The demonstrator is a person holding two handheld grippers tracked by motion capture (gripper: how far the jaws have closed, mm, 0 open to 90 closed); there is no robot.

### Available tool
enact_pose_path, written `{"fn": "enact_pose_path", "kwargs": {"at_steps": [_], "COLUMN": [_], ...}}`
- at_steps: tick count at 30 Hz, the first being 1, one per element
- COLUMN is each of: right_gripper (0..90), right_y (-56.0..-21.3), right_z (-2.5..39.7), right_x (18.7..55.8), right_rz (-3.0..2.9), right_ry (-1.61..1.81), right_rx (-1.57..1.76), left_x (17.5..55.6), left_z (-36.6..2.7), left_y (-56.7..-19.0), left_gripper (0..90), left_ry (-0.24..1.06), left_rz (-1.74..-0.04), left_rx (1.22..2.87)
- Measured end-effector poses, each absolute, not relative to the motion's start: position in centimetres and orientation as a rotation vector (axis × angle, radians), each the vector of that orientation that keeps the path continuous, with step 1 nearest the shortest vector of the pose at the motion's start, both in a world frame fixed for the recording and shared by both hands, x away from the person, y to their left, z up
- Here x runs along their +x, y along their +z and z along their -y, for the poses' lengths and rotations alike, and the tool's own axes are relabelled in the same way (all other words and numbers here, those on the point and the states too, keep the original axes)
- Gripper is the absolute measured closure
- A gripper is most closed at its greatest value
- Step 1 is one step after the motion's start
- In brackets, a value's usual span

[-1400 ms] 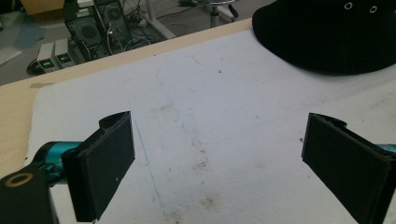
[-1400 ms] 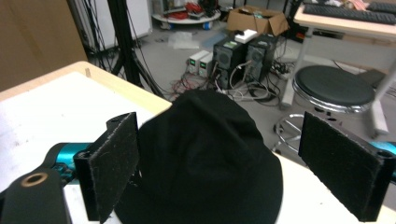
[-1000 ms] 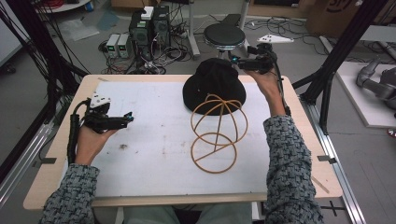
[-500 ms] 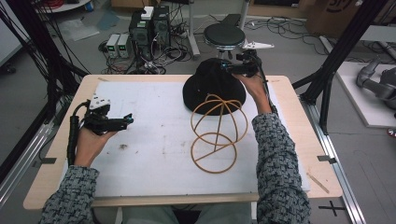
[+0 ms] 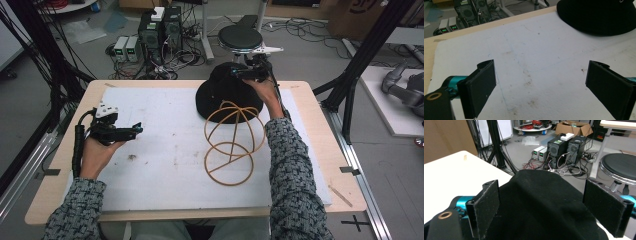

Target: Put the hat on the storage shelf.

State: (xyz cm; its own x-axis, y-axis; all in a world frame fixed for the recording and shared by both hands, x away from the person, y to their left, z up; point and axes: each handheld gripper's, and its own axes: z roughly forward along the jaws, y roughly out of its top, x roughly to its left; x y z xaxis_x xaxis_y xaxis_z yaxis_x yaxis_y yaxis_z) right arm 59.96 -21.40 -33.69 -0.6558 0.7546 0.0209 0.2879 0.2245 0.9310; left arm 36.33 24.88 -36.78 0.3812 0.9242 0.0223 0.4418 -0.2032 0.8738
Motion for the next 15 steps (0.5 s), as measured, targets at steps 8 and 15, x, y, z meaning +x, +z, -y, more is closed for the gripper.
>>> {"fn": "enact_pose_path", "kwargs": {"at_steps": [8, 15], "right_gripper": [24.0, 32.8], "right_y": [-34.7, -35.1], "right_z": [21.1, 21.1], "right_x": [60.5, 60.7], "right_rz": [-2.096, -2.126], "right_ry": [1.386, 1.348], "right_rx": [0.968, 0.957], "left_x": [36.1, 36.1], "left_z": [-25.2, -25.1], "left_y": [-36.8, -36.9], "left_gripper": [9.8, 9.8], "left_ry": [0.726, 0.725], "left_rz": [-1.198, -1.199], "left_rx": [1.798, 1.802]}}
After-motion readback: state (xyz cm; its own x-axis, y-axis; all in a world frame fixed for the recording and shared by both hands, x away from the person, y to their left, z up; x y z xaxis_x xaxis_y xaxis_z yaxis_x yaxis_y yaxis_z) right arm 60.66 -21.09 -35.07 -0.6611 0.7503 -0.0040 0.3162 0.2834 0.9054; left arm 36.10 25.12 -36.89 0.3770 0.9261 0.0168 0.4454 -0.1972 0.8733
